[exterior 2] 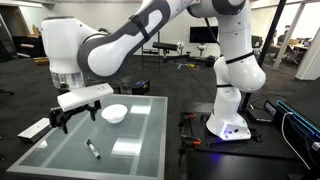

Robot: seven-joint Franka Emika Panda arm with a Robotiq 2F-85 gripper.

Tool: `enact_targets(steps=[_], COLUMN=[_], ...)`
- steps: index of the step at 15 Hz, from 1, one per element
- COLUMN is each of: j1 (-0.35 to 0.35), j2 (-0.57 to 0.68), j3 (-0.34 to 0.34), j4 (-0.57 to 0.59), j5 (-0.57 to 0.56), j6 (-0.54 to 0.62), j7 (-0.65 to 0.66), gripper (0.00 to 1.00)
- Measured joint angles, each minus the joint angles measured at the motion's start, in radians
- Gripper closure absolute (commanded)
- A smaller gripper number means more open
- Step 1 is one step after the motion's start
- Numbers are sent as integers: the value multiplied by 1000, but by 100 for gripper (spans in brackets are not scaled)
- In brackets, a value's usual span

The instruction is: Put the marker inside the bow;

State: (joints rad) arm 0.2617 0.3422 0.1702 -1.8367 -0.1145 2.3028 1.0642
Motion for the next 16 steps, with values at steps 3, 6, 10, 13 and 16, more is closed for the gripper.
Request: enact_targets(steps=[3,6,10,13,16], j1=[35,53,54,54,55], j2=[51,94,143,177,180], j3=[-38,-68,-94,-103,-103], j4=[-1,-1,-2,-2,0], j5=[-33,-40,-40,-39,-39], j6=[43,48,48,49,49], j7=[35,45,45,44,44], gripper=[0,0,0,0,0])
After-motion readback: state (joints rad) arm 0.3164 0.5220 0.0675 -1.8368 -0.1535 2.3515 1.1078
